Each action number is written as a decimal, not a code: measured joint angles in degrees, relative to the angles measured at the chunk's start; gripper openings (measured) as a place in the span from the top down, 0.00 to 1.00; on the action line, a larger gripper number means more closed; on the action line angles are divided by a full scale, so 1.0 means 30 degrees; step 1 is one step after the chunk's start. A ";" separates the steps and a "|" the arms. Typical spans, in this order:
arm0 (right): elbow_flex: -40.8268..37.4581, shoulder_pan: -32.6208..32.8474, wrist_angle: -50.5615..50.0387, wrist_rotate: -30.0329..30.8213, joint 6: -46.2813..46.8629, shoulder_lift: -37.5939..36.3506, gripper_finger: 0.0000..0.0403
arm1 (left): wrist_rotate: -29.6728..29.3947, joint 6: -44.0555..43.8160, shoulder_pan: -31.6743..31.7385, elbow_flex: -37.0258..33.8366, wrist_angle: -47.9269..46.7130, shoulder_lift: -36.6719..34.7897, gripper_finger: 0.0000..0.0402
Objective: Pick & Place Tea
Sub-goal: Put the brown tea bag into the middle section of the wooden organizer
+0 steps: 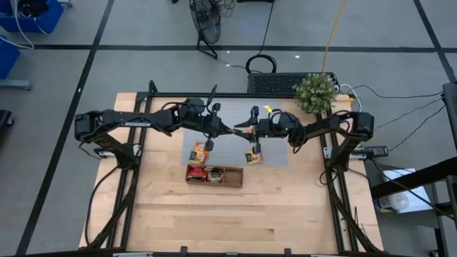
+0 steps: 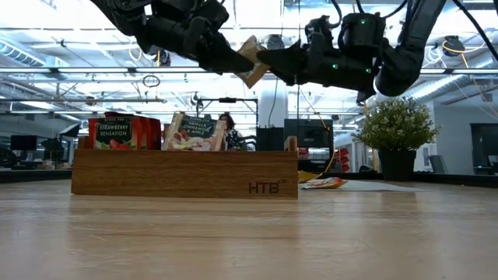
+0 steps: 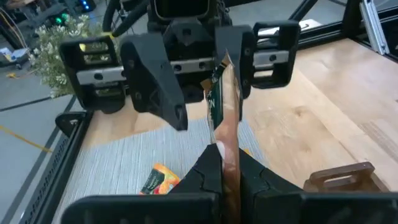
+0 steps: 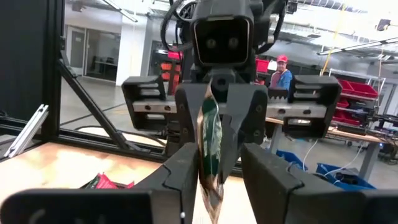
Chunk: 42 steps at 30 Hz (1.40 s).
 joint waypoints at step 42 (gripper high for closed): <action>0.1363 0.1429 -1.5467 0.3449 -0.2674 -0.4113 1.00 | -0.4556 -0.6088 -0.2357 -0.0007 -0.1664 -0.0415 0.54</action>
